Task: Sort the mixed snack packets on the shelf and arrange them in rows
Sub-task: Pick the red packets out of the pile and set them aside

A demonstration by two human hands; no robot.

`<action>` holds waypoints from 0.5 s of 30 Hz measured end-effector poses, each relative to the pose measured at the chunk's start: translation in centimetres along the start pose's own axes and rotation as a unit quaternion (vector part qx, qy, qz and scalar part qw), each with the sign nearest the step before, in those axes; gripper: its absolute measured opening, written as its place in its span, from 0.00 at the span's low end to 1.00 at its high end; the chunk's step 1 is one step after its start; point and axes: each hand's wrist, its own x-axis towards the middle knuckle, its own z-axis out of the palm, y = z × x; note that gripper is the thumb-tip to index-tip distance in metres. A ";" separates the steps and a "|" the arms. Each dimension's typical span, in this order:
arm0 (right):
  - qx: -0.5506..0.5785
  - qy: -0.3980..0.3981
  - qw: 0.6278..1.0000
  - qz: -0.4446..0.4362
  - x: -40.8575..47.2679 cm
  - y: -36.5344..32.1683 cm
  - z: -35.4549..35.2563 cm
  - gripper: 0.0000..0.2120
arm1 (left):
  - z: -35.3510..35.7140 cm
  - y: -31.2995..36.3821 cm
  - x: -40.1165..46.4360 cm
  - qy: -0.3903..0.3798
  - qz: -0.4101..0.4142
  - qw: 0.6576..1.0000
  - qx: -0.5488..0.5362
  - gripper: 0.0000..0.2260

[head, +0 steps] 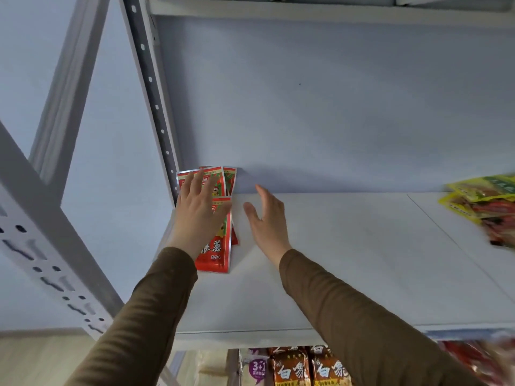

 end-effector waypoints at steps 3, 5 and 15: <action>-0.145 0.002 0.988 -0.053 0.2 1.6 -4.0 0.28 | 0.6 2.6 0.2 -0.023 0.068 0.997 0.027 0.31; -0.217 -0.006 0.975 -0.054 0.1 2.8 -6.8 0.29 | 1.6 4.9 0.3 -0.040 0.104 0.993 0.033 0.31; -0.387 0.003 0.922 -0.008 -2.2 10.3 -21.5 0.31 | 8.3 19.6 -0.4 -0.108 0.188 0.976 0.033 0.32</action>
